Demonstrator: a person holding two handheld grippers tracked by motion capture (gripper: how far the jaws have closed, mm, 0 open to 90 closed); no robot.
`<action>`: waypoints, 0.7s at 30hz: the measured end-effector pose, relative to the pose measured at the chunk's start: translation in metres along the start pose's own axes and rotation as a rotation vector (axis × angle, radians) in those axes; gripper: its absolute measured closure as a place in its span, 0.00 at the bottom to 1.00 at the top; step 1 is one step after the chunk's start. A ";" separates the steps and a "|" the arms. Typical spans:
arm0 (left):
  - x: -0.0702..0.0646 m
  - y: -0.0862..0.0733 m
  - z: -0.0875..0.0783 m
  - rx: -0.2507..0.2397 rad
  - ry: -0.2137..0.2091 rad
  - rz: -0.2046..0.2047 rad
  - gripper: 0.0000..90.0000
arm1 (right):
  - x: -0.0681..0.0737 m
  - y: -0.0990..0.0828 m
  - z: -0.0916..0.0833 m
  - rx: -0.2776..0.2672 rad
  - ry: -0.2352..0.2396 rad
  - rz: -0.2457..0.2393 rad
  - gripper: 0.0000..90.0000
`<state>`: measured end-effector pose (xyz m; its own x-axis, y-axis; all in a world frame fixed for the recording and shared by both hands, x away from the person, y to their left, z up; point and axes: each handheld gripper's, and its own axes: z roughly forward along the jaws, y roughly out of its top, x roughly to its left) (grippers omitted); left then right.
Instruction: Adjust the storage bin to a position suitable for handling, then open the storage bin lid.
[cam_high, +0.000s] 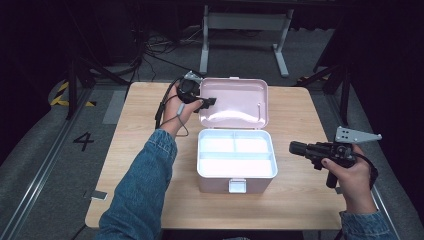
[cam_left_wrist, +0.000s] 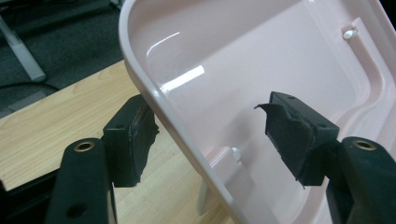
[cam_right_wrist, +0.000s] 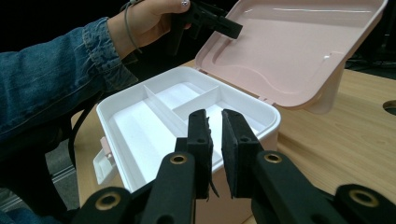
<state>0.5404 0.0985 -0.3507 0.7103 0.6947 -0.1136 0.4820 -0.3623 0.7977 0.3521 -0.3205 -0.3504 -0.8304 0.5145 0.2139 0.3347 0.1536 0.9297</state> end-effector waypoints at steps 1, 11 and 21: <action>0.001 -0.001 0.001 0.002 0.004 -0.005 0.38 | 0.001 0.000 0.000 0.002 0.006 0.004 0.91; 0.003 -0.007 0.005 0.039 0.012 -0.022 0.38 | 0.001 0.001 -0.003 -0.011 0.005 0.006 0.91; 0.004 -0.010 -0.010 0.005 0.034 -0.021 0.37 | 0.001 0.002 -0.003 -0.015 0.007 0.005 0.89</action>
<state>0.5332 0.1107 -0.3533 0.6818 0.7231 -0.1103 0.4993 -0.3499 0.7926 0.3507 -0.3222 -0.3473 -0.8318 0.5091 0.2211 0.3328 0.1386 0.9328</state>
